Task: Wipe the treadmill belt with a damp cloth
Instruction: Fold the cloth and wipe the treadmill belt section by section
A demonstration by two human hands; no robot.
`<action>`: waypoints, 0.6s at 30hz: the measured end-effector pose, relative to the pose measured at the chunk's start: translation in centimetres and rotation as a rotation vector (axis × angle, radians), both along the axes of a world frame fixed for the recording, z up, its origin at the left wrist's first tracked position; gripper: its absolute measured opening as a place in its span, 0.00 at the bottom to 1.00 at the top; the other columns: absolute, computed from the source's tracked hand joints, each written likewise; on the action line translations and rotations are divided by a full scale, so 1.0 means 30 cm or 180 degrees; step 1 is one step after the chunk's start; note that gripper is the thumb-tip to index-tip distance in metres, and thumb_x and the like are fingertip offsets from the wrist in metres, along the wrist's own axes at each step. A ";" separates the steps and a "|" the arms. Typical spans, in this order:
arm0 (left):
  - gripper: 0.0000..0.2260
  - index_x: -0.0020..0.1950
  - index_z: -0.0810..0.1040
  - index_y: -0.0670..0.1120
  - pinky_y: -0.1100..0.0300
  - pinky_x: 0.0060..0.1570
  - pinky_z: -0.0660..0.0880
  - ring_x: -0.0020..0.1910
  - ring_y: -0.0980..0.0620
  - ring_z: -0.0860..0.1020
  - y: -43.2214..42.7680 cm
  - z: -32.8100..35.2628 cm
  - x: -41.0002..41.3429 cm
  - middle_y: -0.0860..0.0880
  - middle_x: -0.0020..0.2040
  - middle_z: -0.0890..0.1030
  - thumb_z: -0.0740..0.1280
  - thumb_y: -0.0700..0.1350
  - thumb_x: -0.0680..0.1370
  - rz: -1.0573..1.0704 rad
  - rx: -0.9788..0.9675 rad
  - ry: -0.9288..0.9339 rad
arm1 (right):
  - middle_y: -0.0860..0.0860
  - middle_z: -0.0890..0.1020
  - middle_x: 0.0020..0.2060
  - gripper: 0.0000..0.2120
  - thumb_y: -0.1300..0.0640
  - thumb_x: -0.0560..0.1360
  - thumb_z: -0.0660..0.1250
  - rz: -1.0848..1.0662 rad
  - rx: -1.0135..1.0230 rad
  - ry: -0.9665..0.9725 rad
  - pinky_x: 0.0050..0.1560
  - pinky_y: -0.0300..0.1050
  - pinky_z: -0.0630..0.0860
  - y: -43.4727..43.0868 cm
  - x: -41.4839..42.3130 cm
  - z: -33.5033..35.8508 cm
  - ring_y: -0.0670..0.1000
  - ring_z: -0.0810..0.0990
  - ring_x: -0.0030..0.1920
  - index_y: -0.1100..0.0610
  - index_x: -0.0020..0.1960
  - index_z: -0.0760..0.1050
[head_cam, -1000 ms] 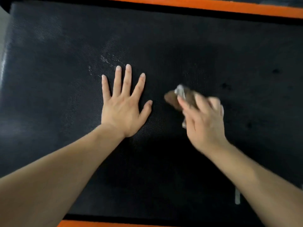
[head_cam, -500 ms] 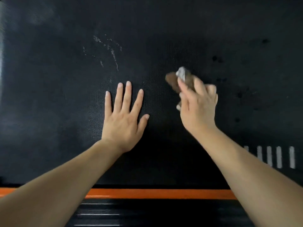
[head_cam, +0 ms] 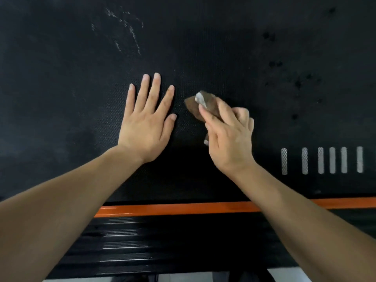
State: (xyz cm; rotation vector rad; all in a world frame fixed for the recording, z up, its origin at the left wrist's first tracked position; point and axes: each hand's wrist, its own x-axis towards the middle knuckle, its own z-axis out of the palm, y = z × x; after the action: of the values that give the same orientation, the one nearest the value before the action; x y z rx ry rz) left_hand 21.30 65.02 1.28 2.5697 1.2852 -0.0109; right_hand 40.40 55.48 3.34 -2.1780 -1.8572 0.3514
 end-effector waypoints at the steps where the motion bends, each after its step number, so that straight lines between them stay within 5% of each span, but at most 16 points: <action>1: 0.27 0.83 0.55 0.47 0.39 0.80 0.42 0.83 0.39 0.46 -0.003 0.002 -0.013 0.40 0.84 0.50 0.48 0.55 0.86 -0.0063 0.0027 0.0019 | 0.47 0.70 0.72 0.25 0.59 0.76 0.64 0.0242 -0.0038 -0.0001 0.50 0.53 0.68 -0.051 -0.006 0.005 0.57 0.70 0.54 0.46 0.72 0.72; 4: 0.27 0.84 0.55 0.49 0.30 0.77 0.40 0.83 0.36 0.46 -0.020 0.003 -0.047 0.41 0.84 0.51 0.49 0.57 0.86 -0.0102 0.0186 0.0185 | 0.46 0.70 0.73 0.24 0.61 0.75 0.63 0.0884 -0.0157 0.0025 0.49 0.54 0.66 -0.228 0.065 0.034 0.56 0.70 0.53 0.46 0.70 0.74; 7: 0.26 0.83 0.56 0.52 0.24 0.73 0.41 0.82 0.34 0.47 -0.037 -0.001 -0.052 0.41 0.84 0.51 0.50 0.58 0.86 0.0006 0.0258 0.0228 | 0.45 0.73 0.71 0.20 0.62 0.77 0.64 0.0604 -0.0105 0.0172 0.47 0.57 0.67 -0.261 0.108 0.033 0.56 0.70 0.52 0.46 0.65 0.79; 14: 0.24 0.83 0.58 0.50 0.30 0.77 0.43 0.83 0.39 0.49 -0.007 -0.003 -0.113 0.44 0.84 0.54 0.48 0.53 0.86 -0.0249 0.0191 0.0026 | 0.43 0.71 0.72 0.22 0.60 0.75 0.63 0.1522 -0.0178 0.0423 0.53 0.51 0.65 -0.216 -0.052 0.022 0.55 0.70 0.54 0.44 0.66 0.77; 18: 0.25 0.83 0.58 0.50 0.31 0.77 0.42 0.83 0.38 0.49 -0.011 -0.006 -0.120 0.44 0.84 0.54 0.49 0.54 0.86 -0.0288 0.0194 0.0009 | 0.41 0.71 0.72 0.22 0.60 0.75 0.65 0.1230 -0.0297 0.0507 0.52 0.55 0.67 -0.280 0.051 0.031 0.54 0.70 0.53 0.43 0.66 0.77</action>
State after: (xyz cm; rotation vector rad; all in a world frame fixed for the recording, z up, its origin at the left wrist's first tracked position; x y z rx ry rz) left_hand 17.71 64.70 1.10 2.6784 1.1870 0.0072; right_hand 41.95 47.09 4.27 -1.7720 -2.1997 0.6770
